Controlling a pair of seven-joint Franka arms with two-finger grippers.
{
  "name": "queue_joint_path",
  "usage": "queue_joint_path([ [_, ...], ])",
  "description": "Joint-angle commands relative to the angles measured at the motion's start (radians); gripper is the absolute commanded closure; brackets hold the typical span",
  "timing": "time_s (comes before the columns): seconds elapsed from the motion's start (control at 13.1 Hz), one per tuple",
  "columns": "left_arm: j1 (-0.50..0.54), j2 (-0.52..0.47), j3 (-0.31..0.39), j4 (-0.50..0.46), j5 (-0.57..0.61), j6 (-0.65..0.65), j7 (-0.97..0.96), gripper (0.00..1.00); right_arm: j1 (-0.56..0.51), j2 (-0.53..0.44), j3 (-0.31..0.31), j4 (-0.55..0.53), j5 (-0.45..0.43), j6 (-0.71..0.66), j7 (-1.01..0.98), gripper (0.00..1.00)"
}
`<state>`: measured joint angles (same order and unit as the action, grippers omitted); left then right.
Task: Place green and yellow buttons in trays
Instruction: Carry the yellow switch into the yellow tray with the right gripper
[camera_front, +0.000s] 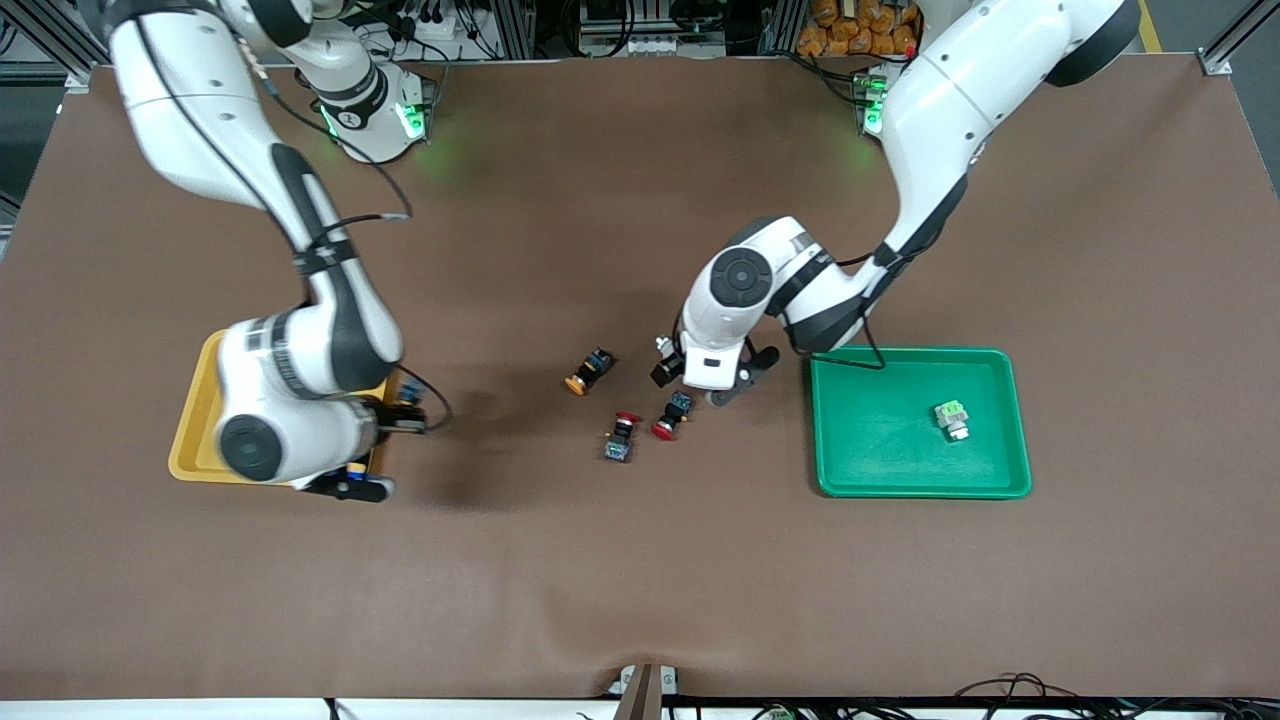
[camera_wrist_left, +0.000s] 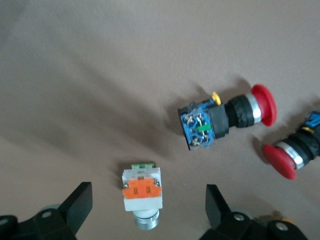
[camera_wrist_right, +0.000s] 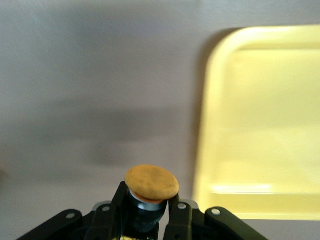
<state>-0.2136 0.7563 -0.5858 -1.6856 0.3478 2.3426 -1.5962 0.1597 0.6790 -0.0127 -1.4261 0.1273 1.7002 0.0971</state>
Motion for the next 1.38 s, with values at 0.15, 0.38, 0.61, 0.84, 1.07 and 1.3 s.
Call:
queue_joint_path([
  [0.15,-0.046,0.02,0.034,0.029,0.008,-0.005,-0.063,0.0,-0.14,-0.078,0.002,-0.028,-0.091,-0.137,-0.4,0.87],
  [0.38,-0.064,0.032,0.035,0.026,0.008,-0.005,-0.108,0.0,-0.144,-0.078,0.0,-0.028,-0.124,-0.132,-0.439,0.0],
  [0.61,-0.066,0.04,0.035,0.021,0.011,-0.003,-0.13,0.0,-0.14,-0.076,0.0,-0.03,-0.12,-0.132,-0.418,0.0],
  [0.84,-0.066,0.041,0.035,0.021,0.017,-0.005,-0.133,0.14,-0.126,-0.075,0.004,-0.033,-0.113,-0.14,-0.266,0.0],
  [1.07,-0.064,0.055,0.035,0.023,0.019,-0.003,-0.134,0.38,-0.089,-0.078,0.01,-0.031,-0.033,-0.184,0.002,0.0],
  [1.3,-0.064,0.058,0.035,0.024,0.019,-0.003,-0.137,0.75,-0.031,-0.079,0.01,-0.03,0.049,-0.189,0.224,0.0],
])
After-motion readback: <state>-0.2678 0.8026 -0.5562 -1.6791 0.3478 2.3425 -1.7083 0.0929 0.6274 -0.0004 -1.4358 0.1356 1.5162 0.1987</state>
